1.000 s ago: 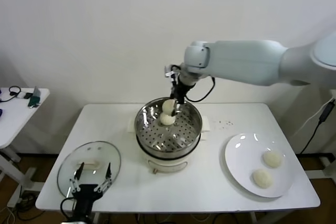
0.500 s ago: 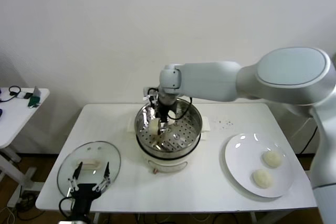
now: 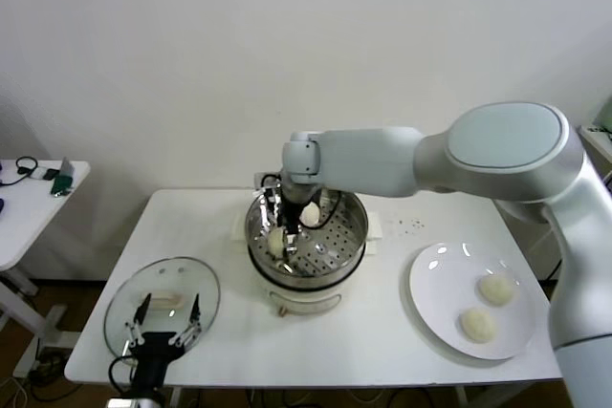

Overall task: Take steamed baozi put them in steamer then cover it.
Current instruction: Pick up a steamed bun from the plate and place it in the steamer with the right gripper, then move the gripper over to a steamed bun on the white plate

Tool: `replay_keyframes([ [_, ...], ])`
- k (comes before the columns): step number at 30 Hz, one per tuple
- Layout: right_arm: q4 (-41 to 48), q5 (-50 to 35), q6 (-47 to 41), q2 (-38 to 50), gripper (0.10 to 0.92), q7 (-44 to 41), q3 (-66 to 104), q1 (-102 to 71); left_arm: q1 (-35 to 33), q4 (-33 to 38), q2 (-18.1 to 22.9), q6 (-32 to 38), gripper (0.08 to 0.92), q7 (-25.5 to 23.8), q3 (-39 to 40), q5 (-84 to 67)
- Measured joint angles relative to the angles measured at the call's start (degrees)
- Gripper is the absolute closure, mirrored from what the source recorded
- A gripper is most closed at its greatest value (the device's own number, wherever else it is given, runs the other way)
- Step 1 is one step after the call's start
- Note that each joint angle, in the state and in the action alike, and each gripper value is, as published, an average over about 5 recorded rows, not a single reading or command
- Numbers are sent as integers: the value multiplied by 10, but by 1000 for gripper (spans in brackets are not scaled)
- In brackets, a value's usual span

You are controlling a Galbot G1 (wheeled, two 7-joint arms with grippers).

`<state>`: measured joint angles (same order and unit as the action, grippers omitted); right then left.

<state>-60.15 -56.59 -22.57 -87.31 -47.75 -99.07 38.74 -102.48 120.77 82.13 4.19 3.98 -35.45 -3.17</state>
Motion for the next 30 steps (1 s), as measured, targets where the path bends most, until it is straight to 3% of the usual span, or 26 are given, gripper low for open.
replay_keyframes([
  [14, -80, 28, 22, 89, 203, -32, 1, 80, 1, 0, -1, 0, 177, 0, 0, 0],
  [30, -275, 165, 47, 385, 203, -76, -46, 189, -5, -7, -23, 32, 177, -24, -3, -18],
])
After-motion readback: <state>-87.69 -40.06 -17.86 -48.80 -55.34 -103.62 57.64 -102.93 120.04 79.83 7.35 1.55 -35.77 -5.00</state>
